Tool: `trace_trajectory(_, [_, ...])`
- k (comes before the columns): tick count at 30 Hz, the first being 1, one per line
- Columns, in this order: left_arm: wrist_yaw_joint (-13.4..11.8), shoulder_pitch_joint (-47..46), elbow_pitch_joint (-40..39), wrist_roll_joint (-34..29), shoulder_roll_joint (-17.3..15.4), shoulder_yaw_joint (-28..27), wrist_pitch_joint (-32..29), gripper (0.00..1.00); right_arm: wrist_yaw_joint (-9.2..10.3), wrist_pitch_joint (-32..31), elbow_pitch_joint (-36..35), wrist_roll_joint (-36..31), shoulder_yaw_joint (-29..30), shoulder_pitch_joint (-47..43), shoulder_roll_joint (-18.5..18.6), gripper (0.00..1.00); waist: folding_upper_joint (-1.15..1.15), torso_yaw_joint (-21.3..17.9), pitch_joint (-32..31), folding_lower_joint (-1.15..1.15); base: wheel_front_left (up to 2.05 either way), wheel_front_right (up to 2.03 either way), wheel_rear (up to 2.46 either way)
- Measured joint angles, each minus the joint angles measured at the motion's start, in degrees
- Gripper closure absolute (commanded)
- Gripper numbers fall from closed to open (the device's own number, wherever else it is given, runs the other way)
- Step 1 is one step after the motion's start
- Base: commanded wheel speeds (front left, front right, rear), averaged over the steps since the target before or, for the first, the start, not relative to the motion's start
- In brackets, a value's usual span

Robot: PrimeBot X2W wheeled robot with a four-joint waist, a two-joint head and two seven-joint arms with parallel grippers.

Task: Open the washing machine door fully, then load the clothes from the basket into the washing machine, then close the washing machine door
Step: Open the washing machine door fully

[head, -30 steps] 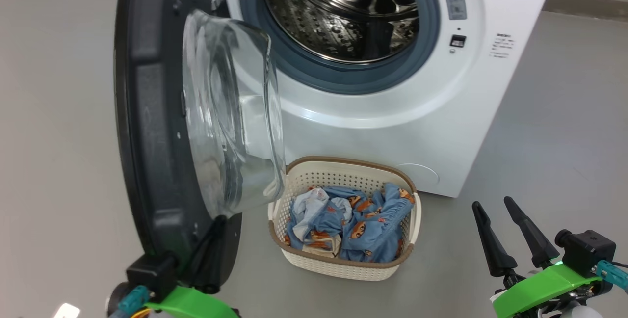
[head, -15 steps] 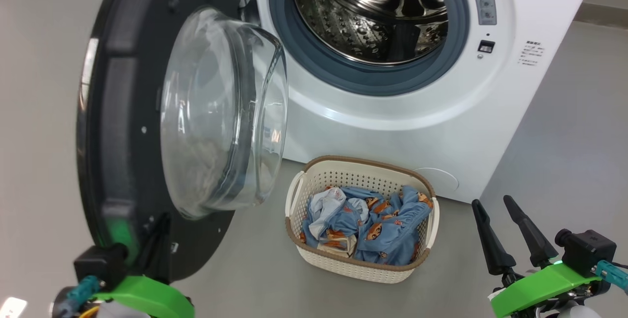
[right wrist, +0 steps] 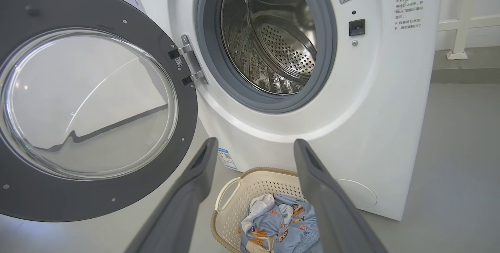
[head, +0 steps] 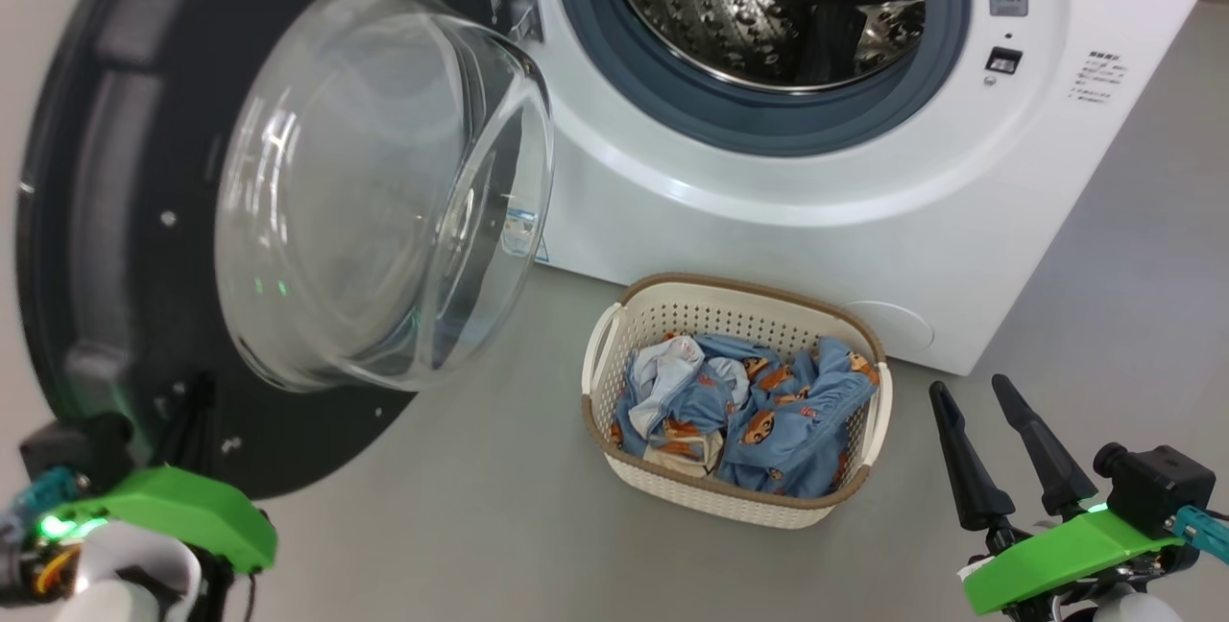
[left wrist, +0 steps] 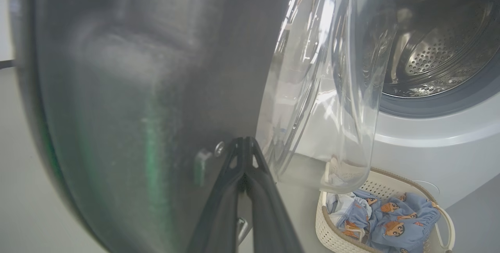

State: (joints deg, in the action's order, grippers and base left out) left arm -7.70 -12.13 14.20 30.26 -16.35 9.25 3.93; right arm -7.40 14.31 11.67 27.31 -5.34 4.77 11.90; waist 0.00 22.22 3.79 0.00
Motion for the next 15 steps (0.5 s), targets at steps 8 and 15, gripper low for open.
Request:
trace_trajectory(8, [0.92,-6.21,7.31,0.18,-1.74,-0.63,-0.49,1.00,0.00,0.00,-0.41,0.00,0.52,1.33,-0.10,0.00,0.00,1.11,2.18,0.00,0.00,0.00,0.00])
trace_trajectory(15, [2.33,-12.30,14.24,0.09,-3.38,-0.56,-0.88,1.00,0.00,0.00,-0.57,0.00,0.76,1.99,-0.05,0.00,0.00,1.81,3.98,0.00,0.00,0.00,0.00])
